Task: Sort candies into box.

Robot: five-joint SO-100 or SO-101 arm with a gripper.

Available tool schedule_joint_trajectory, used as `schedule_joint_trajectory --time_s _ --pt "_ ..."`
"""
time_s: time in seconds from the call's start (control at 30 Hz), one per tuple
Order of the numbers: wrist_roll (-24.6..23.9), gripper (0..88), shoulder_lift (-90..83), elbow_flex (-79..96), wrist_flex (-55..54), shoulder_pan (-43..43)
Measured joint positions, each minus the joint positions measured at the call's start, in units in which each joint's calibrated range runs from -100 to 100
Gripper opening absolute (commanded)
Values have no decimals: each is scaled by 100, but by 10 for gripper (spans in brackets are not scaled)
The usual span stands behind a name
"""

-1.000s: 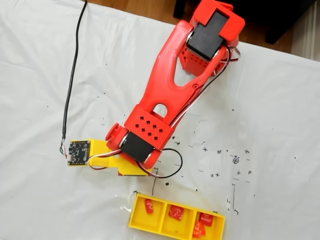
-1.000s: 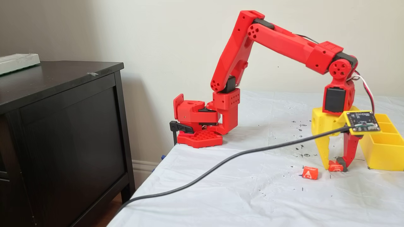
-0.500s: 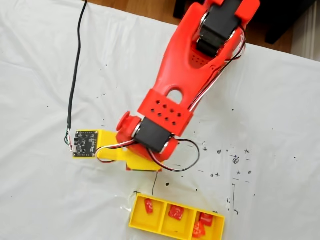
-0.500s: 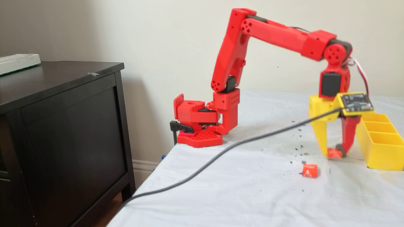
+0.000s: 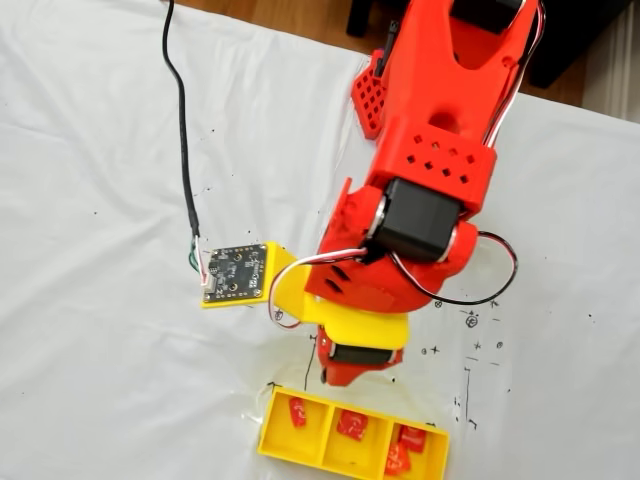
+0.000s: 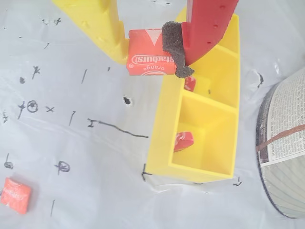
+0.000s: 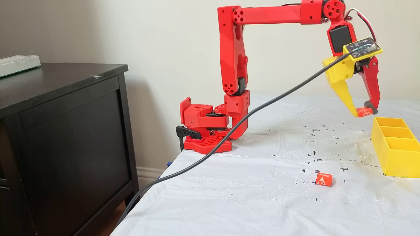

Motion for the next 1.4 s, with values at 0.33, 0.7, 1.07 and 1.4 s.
schedule_joint_trajectory --time_s 0.33,0.7,1.07,1.4 --pt "-376 2 8 228 -1224 -455" --pt "-488 2 738 228 -1790 -536" --pt "-542 2 984 131 -1907 -585" --pt "-474 283 1001 131 -1907 -585"
